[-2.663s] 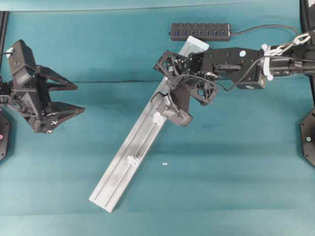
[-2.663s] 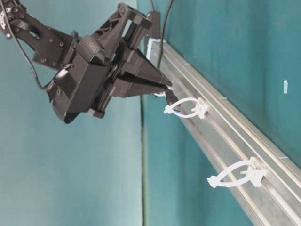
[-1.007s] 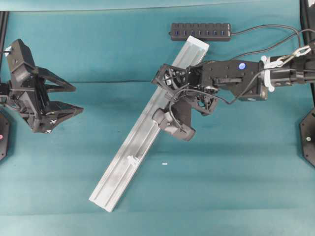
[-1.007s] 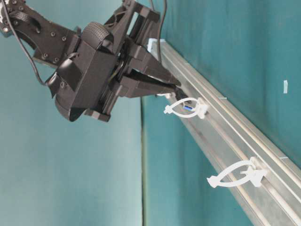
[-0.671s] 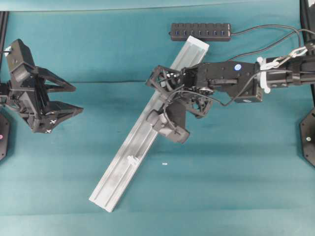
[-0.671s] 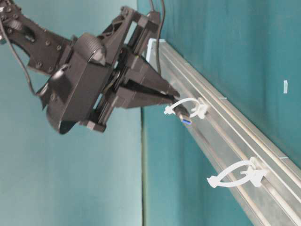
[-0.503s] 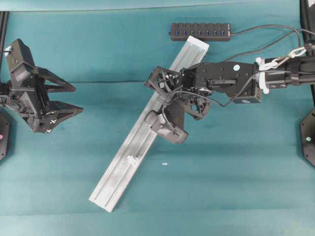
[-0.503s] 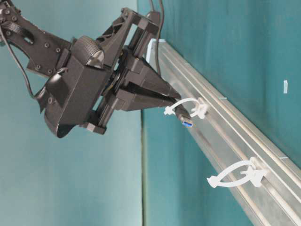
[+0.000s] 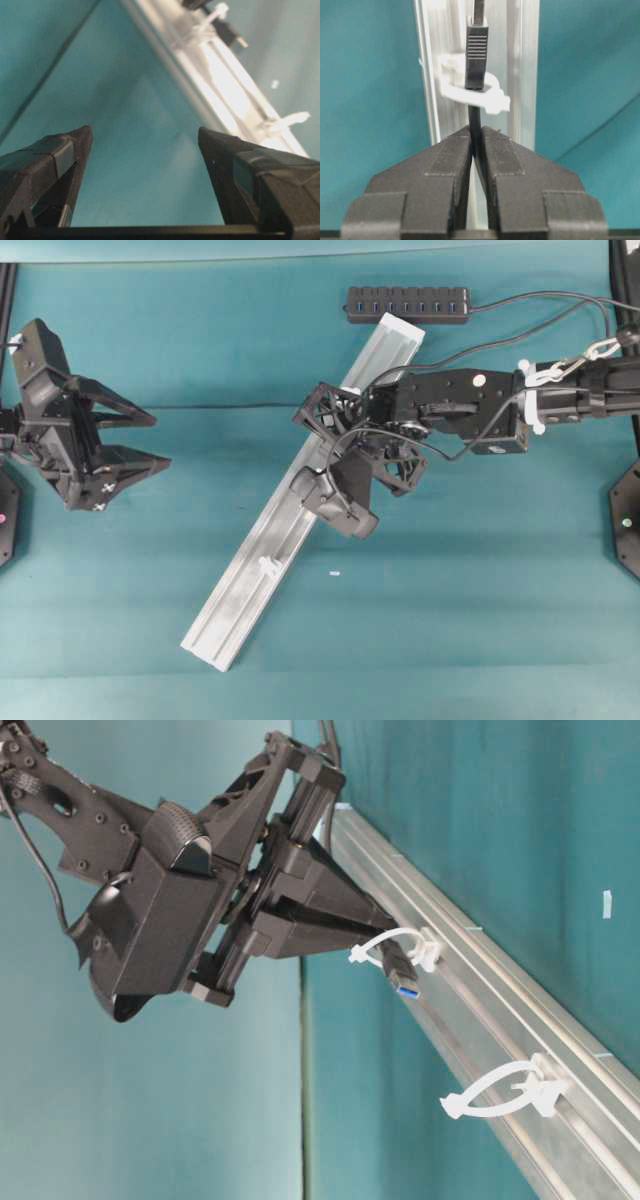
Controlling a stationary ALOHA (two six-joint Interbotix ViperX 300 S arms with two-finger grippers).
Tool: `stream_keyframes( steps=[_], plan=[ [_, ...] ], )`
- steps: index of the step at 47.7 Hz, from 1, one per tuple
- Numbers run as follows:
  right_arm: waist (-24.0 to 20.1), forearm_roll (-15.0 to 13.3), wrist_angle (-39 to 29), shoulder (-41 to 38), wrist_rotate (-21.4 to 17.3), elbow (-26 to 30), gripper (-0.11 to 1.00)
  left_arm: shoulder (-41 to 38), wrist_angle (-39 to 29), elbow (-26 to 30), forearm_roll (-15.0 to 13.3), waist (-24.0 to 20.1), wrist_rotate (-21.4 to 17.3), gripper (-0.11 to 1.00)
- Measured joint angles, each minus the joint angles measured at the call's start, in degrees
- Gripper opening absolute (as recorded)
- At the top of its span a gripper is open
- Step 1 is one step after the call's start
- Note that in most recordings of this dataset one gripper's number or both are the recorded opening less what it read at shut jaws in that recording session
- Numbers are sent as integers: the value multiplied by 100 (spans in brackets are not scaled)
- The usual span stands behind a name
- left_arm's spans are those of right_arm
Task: Pass the USB cable through three rings with both arms.
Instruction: 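Reach the left gripper to the plug beyond the second ring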
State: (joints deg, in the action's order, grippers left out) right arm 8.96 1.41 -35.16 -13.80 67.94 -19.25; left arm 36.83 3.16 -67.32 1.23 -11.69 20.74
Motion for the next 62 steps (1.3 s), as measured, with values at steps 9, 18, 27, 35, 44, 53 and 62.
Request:
stream_keyframes(
  steps=[9, 18, 27, 35, 44, 53, 62],
  plan=[
    [-9, 220, 26, -9, 0, 0, 12, -264, 70, 70, 0, 158, 176, 92],
    [0, 281, 62, -9, -9, 9, 12, -686, 246, 325, 0, 343, 519, 92],
    [53, 290, 62, -9, -53, -9, 12, -1204, 475, 694, 0, 650, 703, 92],
    [88, 290, 62, -9, -185, -9, 12, -1811, 554, 1178, 0, 844, 958, 92],
    [97, 299, 44, -9, -193, -18, 12, -2443, 562, 1644, 0, 914, 1011, 92],
    [88, 308, 35, -9, -193, -18, 12, -2786, 536, 2004, 0, 932, 1072, 92],
    [97, 308, 9, -9, -193, -18, 12, -3094, 466, 2153, 0, 940, 1336, 92]
  ],
)
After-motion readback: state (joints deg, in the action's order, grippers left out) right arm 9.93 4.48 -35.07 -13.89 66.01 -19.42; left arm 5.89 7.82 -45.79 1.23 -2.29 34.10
